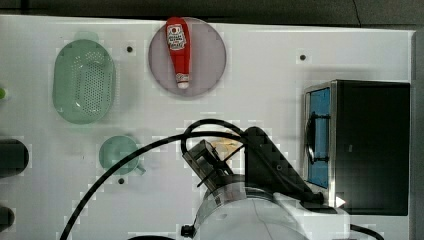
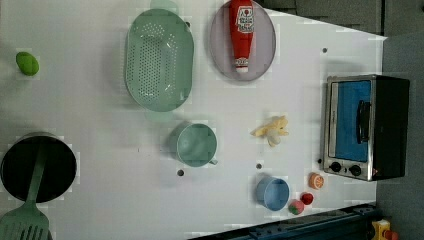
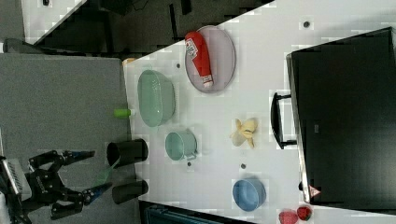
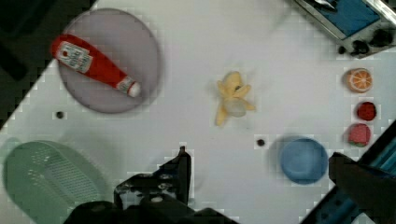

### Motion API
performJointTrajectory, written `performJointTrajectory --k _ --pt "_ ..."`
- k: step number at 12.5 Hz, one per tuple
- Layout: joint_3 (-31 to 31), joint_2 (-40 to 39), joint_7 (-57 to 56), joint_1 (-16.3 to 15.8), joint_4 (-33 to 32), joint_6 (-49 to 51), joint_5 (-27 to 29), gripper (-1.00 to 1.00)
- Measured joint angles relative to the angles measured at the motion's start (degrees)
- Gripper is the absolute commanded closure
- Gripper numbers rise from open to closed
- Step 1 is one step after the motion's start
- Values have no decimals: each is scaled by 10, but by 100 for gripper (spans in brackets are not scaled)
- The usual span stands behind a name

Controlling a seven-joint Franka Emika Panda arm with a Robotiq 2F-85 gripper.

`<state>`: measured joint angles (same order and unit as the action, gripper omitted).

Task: Pick banana from table and place on oven.

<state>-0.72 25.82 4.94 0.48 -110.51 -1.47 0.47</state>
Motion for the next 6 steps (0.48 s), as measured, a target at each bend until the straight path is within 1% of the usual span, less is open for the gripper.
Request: performJointTrajectory --k 2,3,4,6 --pt "0 -8 1 3 -27 -24 -14 -100" --pt "-1 -21 2 6 -49 -53 -16 -100" --pt "-5 -42 2 7 -67 -76 -20 -100" --pt "-3 -118 2 7 -82 -125 -19 -100"
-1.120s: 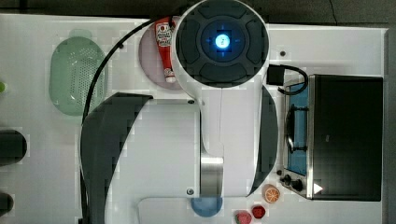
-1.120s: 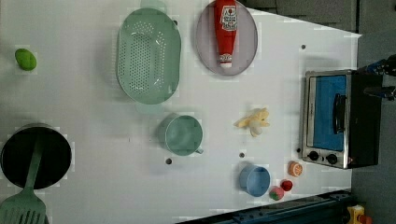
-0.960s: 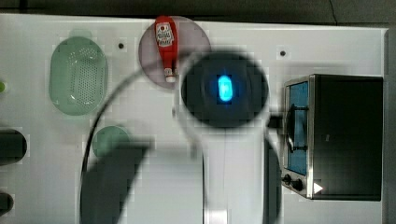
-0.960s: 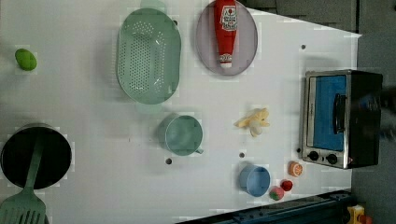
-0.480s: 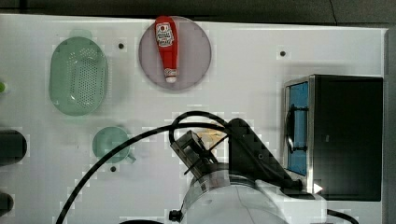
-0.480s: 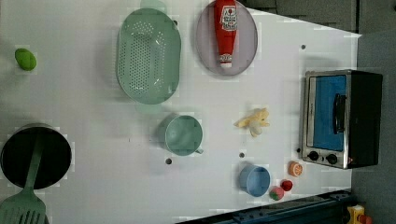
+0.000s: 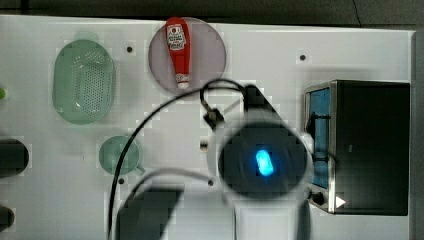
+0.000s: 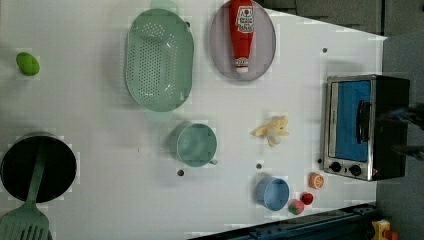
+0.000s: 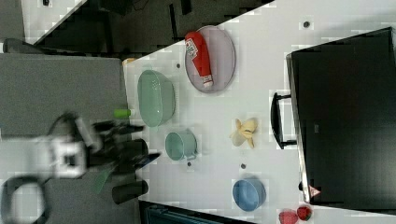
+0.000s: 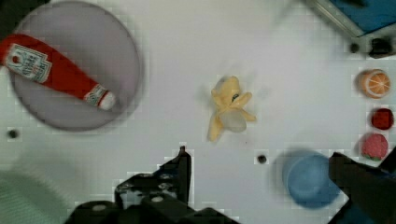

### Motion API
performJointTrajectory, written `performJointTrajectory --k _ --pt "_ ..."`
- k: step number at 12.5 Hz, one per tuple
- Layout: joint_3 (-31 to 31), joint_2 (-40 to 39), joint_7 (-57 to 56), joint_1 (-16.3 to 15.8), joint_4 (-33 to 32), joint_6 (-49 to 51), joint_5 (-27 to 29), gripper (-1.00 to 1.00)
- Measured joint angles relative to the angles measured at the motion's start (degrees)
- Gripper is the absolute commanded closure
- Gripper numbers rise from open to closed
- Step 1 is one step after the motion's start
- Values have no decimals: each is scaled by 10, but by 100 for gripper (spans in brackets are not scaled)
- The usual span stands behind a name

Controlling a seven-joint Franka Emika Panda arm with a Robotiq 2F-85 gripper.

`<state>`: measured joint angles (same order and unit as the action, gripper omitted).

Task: Pick banana from table and place on oven.

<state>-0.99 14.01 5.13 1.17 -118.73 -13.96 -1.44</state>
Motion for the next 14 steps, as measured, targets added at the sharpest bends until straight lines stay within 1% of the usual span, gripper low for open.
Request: performJointTrajectory --k 1,3,5,6,7,9,11,12,13,14 --pt "-4 -37 -1 -2 -18 -22 5 -100" --pt "-15 -94 1 -7 -81 -71 10 -100" --pt "-16 -126 1 -4 -135 -144 -3 -100" --pt "-16 -136 0 -6 -152 -178 14 -100" --pt "-13 -149 0 -6 -157 -217 17 -100" --pt "-5 -176 0 -3 -157 -271 0 -100" --pt "-7 -191 1 -7 -173 -326 16 -100" --pt "-2 -204 2 -1 -184 -364 11 -100" --pt "-2 -223 2 -1 -187 -375 3 -100" --pt "-3 -242 2 -3 -190 -389 12 -100"
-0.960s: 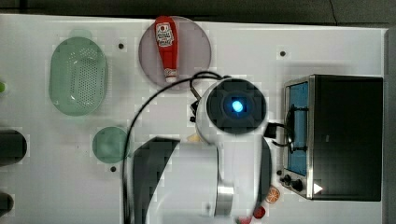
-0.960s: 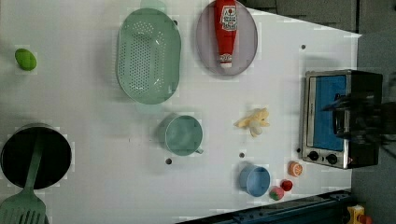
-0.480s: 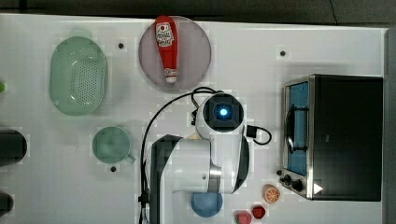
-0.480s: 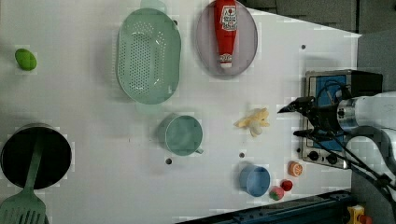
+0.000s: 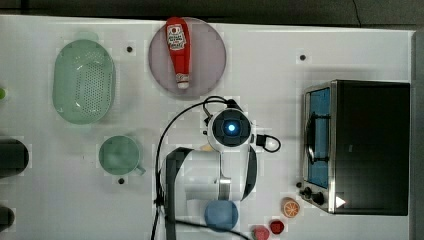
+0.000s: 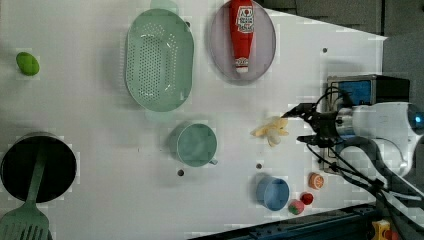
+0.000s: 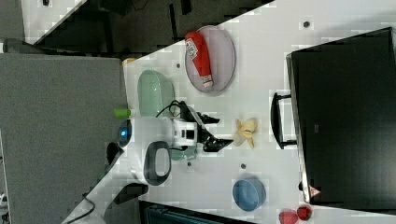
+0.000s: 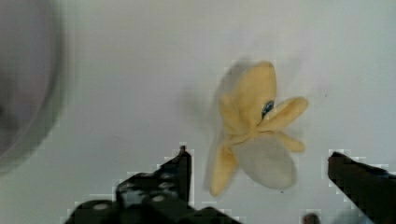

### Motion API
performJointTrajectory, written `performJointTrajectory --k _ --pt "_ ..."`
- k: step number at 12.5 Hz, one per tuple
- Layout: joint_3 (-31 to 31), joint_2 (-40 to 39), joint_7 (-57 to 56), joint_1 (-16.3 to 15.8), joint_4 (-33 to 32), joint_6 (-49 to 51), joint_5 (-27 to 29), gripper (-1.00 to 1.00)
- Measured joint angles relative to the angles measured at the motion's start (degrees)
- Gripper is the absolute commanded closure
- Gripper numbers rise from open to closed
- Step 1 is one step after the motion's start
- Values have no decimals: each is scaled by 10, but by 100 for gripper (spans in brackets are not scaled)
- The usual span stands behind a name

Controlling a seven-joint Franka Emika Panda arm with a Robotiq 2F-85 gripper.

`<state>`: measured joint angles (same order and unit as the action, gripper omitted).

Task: Pick banana from table and place on oven.

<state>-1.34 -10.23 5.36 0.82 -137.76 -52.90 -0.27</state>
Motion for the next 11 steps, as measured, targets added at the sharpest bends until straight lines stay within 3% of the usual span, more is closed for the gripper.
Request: performJointTrajectory --k 5,6,11 --pt "11 -87 0 0 0 -44 2 -100" --pt "11 -100 0 -3 -2 -49 -1 -92" --pt "33 -109 1 -2 -15 -101 -4 28"
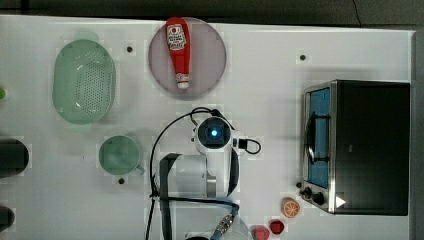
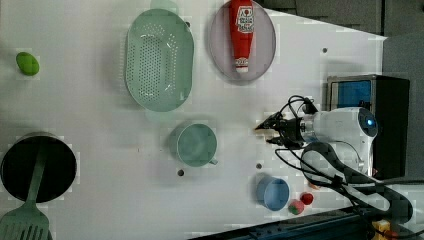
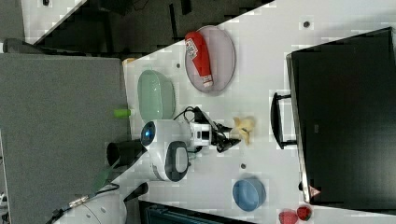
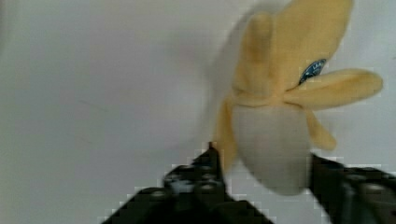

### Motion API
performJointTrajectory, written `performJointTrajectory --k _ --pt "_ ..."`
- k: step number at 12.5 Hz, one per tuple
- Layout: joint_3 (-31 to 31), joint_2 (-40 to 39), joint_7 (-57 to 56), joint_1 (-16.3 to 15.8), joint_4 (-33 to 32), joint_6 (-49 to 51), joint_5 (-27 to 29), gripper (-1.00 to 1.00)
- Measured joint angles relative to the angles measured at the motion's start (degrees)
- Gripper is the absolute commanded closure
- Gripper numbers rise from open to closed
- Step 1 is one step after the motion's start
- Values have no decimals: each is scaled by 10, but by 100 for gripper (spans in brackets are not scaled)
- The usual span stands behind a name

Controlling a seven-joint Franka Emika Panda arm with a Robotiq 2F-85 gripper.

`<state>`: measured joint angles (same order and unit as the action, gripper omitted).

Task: Pick banana from table and place on oven.

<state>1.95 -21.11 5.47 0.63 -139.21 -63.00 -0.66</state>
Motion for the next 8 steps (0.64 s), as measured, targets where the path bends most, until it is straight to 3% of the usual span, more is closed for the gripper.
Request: performJointTrajectory --k 2,6,8 --pt "-8 -6 0 -1 7 6 -2 59" --pt "0 7 1 7 8 0 4 59" --pt "5 58 1 3 6 32 1 59"
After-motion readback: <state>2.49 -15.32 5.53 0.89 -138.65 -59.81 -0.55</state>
